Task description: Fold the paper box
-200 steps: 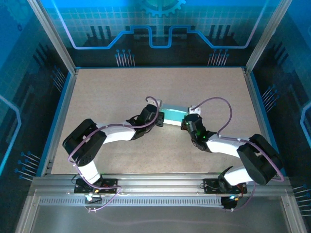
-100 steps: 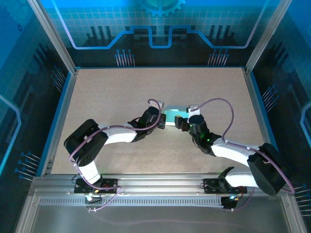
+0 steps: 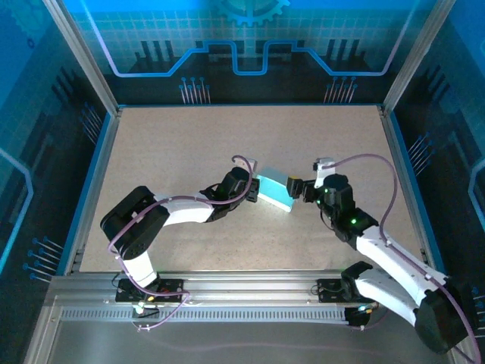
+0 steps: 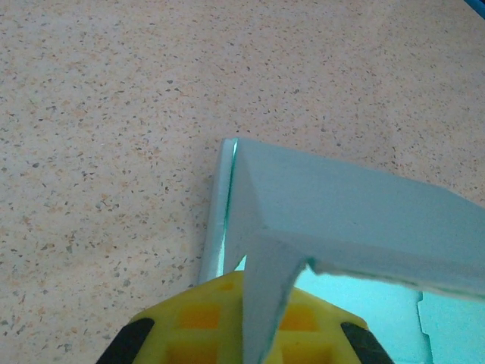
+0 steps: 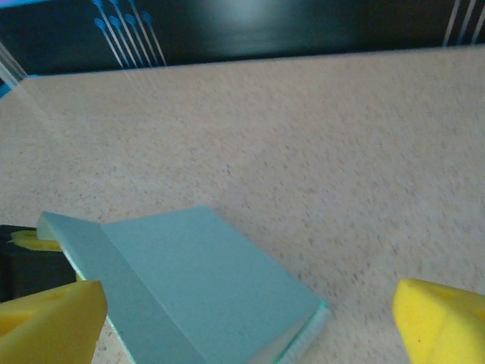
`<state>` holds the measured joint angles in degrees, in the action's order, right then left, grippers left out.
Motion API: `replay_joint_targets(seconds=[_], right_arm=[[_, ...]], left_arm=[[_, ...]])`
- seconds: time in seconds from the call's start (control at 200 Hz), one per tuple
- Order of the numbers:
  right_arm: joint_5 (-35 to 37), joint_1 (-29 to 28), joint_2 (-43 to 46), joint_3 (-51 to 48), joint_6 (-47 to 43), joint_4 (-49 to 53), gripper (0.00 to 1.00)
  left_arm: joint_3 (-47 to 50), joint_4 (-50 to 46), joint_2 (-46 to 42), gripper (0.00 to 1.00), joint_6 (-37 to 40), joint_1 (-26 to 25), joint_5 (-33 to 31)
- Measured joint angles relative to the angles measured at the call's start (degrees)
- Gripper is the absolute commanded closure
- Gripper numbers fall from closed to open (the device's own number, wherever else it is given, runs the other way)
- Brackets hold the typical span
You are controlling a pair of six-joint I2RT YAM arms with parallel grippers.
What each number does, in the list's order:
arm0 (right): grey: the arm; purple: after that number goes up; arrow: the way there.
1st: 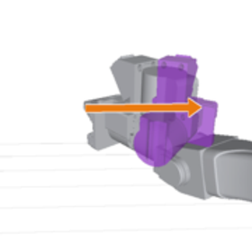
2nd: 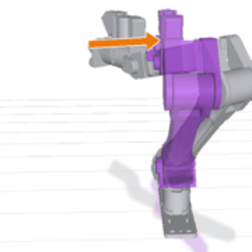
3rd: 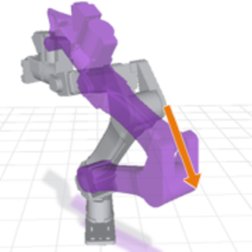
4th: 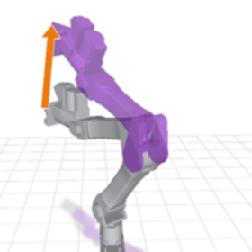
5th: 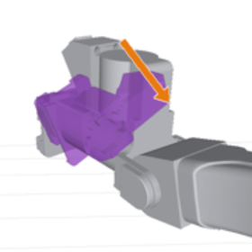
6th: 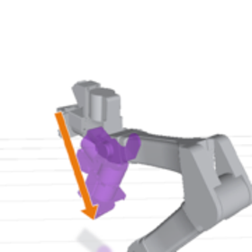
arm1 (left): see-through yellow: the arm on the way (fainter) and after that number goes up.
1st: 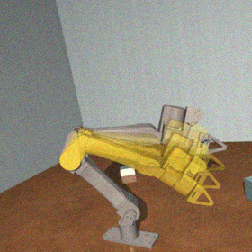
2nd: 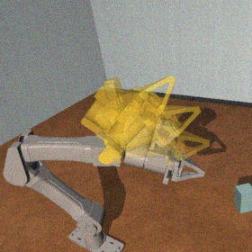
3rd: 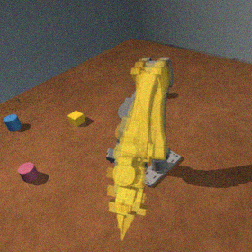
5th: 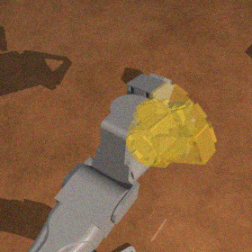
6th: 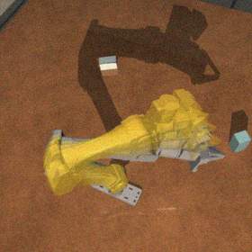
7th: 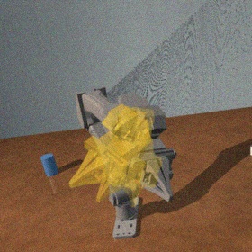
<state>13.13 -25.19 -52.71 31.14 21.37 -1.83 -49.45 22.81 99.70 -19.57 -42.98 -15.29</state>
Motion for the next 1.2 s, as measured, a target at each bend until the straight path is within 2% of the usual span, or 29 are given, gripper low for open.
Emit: replay_joint_targets(seconds=[0.075, 0.21, 0.49, 0.545, 0.765, 0.785, 0.83, 0.946, 1.051, 1.201], right_arm=[[-1.99, 1.81, -2.1, 5.16, 3.08, 5.73, 0.04], [-5.55, 2.82, -8.52, 13.55, 9.99, 14.1, 0.07], [-16.68, 5.16, -19.5, 17.4, 24.61, 24.65, 0.1], [-18.56, 5.75, -20.28, 17.4, 26.14, 25.03, 0.11], [-23.47, 8.61, -24.59, 17.4, 29.09, 24.33, 0.22], [-23.8, 8.76, -25.03, 17.4, 29.24, 24.22, 0.23], [-24.35, 8.94, -26.08, 17.4, 29.42, 23.89, 0.25], [-25.51, 9.49, -28.55, 17.4, 29.55, 23.02, 0.31], [-27.17, 10.69, -31.23, 17.4, 28.89, 21.88, 0.4], [-29.53, 12.33, -35.93, 19.28, 26.34, 21.46, 0.41]], left_arm=[[0.0, 0.0, 0.0, 1.0, 0.11, 0.0, 0.02], [0.0, 0.0, 0.0, 0.88, 0.24, 0.0, 0.02], [0.35, 0.22, -0.13, 0.52, 1.51, -0.33, -0.37], [1.22, 0.63, -0.61, 0.49, 1.53, -0.5, -0.5], [7.13, 2.14, -5.51, 0.43, 2.19, -2.1, -0.52], [7.76, 2.38, -6.12, 0.38, 2.19, -2.19, -0.55], [9.51, 3.08, -7.85, 0.34, 2.78, -2.34, -0.52], [13.44, 3.65, -12.55, 0.16, 2.91, -2.4, -0.57], [15.45, 3.48, -16.87, 0.08, 2.86, -2.36, -0.59], [17.4, 3.45, -22.25, 0.01, 1.44, 0.15, 0.61]])
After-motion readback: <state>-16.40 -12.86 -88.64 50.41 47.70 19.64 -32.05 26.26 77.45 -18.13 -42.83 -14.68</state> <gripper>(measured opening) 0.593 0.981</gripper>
